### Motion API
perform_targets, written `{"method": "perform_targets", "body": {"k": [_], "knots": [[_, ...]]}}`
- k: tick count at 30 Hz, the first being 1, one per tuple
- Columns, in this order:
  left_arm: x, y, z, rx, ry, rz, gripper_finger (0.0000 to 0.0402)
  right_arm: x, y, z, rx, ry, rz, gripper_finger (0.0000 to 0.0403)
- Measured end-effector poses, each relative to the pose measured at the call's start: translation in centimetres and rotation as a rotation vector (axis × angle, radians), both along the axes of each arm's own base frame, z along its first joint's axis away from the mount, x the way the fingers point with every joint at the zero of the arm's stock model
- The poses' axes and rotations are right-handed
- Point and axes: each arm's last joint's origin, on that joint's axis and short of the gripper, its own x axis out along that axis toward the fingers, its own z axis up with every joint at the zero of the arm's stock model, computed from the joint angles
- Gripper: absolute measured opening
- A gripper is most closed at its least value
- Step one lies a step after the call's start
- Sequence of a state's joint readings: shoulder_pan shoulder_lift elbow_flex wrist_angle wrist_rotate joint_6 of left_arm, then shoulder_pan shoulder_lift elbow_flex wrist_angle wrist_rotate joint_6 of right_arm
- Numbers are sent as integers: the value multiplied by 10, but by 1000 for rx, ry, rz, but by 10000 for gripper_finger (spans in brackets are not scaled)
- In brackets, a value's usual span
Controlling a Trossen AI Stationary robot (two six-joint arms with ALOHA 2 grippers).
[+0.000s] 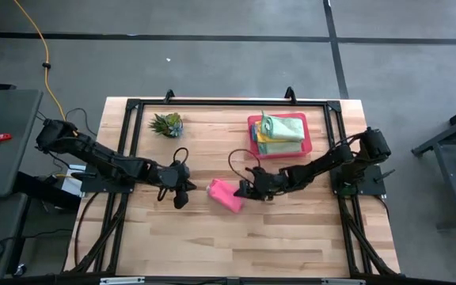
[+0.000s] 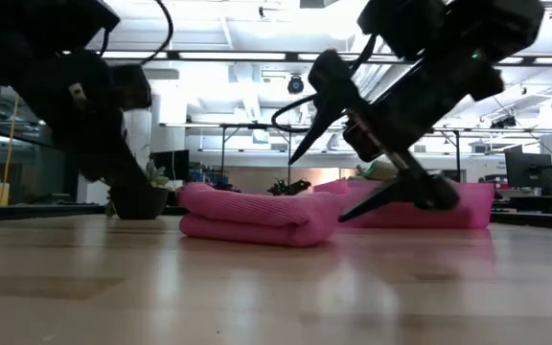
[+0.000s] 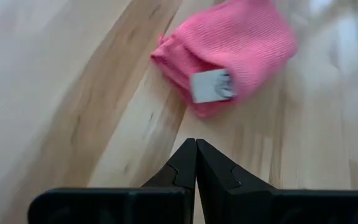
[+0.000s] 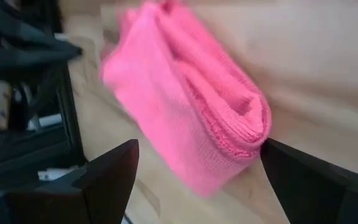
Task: Fold microfiber towels
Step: Put the folded pink microfiber cloth into the pink bin
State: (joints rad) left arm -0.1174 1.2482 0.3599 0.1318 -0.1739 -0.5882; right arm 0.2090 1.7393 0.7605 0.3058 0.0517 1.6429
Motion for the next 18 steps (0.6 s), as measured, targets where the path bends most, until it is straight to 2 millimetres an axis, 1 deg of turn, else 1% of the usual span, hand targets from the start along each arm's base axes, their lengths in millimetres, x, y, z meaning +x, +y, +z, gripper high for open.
{"method": "perform_targets", "body": {"k": [3, 7, 14, 18], "knots": [[2, -2, -7, -98, 13, 80, 0, 3, -16, 0, -29, -5, -22, 328], [9, -11, -20, -185, 29, 70, 0, 5, -32, 0, -49, 1, 5, 328], [19, -29, -41, -258, 18, 65, 0, 5, -40, -1, -78, 10, 29, 328], [23, -32, -47, -220, -14, 102, 0, 6, -46, -1, -111, 5, -25, 328]]}}
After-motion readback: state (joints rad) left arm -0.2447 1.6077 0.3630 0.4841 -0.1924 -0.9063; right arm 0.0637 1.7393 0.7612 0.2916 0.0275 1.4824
